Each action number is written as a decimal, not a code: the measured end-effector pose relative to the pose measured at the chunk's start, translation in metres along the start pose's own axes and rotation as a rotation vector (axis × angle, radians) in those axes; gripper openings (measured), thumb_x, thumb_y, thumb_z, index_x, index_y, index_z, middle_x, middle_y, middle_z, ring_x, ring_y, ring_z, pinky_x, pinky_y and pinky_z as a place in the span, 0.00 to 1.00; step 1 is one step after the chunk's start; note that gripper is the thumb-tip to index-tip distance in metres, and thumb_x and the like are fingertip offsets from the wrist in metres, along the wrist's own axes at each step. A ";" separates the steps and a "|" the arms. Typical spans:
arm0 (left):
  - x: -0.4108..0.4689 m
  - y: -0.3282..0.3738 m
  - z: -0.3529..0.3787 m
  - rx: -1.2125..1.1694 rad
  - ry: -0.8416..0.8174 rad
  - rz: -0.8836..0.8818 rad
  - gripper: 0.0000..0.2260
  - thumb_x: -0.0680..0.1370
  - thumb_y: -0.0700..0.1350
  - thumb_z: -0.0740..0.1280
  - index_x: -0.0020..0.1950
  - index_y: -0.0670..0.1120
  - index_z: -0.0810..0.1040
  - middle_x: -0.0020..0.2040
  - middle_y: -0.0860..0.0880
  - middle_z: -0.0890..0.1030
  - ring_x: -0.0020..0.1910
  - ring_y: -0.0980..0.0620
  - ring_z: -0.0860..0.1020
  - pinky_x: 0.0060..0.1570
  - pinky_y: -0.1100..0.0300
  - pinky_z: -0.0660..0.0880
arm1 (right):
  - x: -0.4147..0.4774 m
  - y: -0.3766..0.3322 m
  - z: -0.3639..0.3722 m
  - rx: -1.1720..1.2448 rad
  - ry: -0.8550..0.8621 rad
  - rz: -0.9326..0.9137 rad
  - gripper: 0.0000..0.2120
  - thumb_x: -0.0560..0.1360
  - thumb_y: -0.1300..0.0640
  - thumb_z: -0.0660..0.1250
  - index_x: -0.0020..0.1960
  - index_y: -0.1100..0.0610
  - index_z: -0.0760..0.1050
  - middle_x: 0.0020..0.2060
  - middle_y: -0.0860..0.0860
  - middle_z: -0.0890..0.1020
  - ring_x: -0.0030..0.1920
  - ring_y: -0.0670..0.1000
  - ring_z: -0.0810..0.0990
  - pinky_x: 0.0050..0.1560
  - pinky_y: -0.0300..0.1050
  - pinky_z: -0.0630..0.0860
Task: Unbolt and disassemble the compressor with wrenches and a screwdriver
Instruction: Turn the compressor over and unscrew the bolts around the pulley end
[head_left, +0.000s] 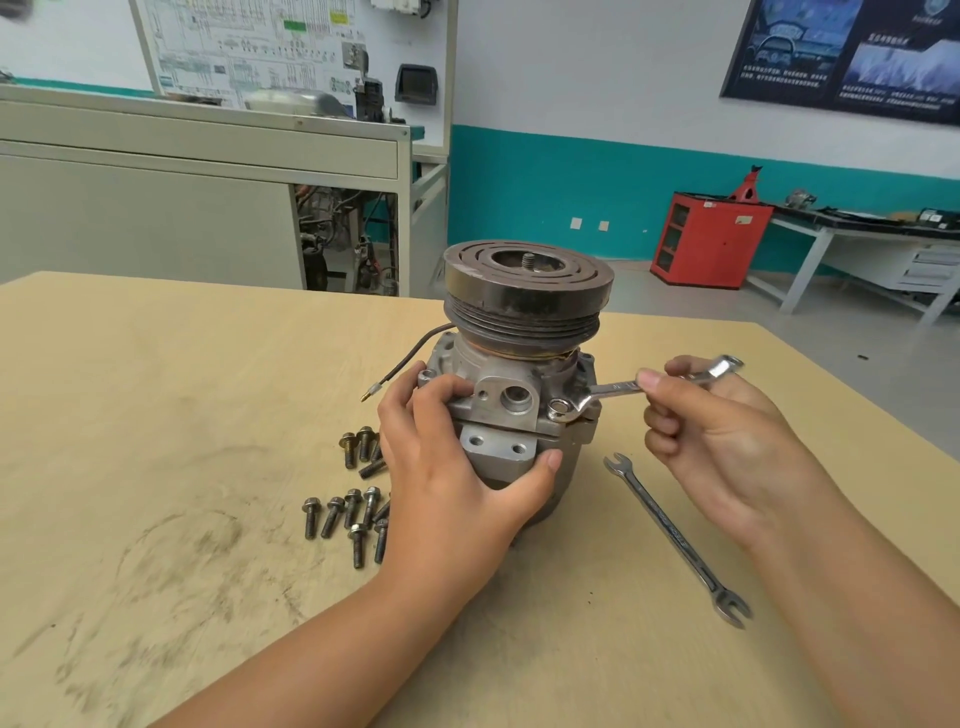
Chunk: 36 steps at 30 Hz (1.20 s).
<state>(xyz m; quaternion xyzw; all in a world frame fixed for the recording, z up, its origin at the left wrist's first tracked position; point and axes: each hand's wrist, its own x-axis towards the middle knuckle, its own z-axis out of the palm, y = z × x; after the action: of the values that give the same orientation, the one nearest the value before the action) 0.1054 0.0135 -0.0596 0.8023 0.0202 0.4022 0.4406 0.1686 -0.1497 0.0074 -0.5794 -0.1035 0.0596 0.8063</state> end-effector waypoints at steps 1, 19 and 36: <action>0.000 0.001 0.000 -0.003 -0.001 -0.005 0.27 0.64 0.59 0.74 0.53 0.66 0.59 0.66 0.56 0.56 0.67 0.63 0.54 0.56 0.85 0.48 | 0.004 0.002 0.003 -0.018 0.010 -0.014 0.11 0.71 0.67 0.67 0.48 0.56 0.69 0.28 0.48 0.71 0.28 0.45 0.66 0.25 0.35 0.64; 0.001 0.001 0.000 0.038 -0.012 -0.005 0.27 0.62 0.62 0.70 0.51 0.71 0.55 0.67 0.56 0.56 0.68 0.62 0.54 0.58 0.82 0.50 | -0.022 -0.006 0.014 0.109 -0.057 -0.489 0.08 0.71 0.63 0.64 0.45 0.56 0.65 0.36 0.54 0.83 0.32 0.52 0.82 0.35 0.40 0.79; 0.001 0.001 0.000 0.030 0.000 -0.012 0.29 0.62 0.61 0.70 0.54 0.68 0.54 0.68 0.52 0.58 0.71 0.56 0.56 0.60 0.76 0.52 | -0.065 0.025 0.028 -0.121 0.324 -0.606 0.05 0.72 0.59 0.64 0.43 0.58 0.69 0.41 0.52 0.85 0.37 0.54 0.85 0.38 0.40 0.81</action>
<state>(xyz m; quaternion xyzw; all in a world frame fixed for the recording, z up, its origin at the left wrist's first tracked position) 0.1061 0.0135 -0.0582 0.8087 0.0312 0.3992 0.4308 0.0996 -0.1302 -0.0144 -0.5712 -0.1448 -0.2813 0.7574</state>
